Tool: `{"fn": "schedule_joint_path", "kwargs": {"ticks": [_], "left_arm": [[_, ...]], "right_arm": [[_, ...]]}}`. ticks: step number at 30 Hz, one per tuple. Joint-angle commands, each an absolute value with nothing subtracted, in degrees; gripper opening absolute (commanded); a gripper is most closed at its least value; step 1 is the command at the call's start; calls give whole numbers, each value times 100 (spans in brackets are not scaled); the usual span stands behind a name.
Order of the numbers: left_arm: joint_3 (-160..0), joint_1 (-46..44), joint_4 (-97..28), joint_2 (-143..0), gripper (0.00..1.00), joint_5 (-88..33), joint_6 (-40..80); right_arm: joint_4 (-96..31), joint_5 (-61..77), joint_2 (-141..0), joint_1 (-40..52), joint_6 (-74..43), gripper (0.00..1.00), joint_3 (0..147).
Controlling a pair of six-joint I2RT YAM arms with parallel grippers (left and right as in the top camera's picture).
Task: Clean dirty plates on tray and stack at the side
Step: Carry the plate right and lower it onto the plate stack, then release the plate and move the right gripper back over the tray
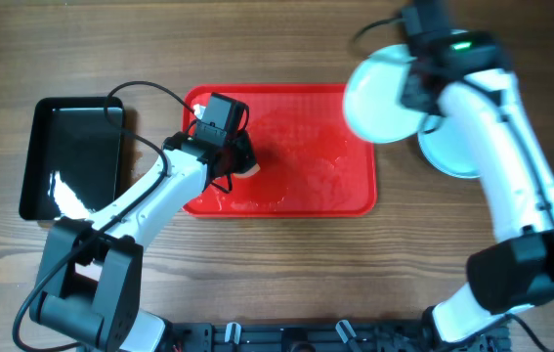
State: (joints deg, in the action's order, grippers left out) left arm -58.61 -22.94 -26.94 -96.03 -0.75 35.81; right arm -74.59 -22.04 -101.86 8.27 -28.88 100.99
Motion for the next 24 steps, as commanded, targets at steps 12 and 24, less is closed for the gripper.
{"fn": "schedule_joint_path", "kwargs": {"ticks": [12,24], "left_arm": [[-5793,-2298,-2615,-9647,4,3,3535],[-5739,-2298,-2567,-9647,4,5,3535]], "right_arm": [[-7179,-56,-9990,-2187,-2248,4,9435],[-5745,-54,-9990,-2867,-2246,4,7990]]}}
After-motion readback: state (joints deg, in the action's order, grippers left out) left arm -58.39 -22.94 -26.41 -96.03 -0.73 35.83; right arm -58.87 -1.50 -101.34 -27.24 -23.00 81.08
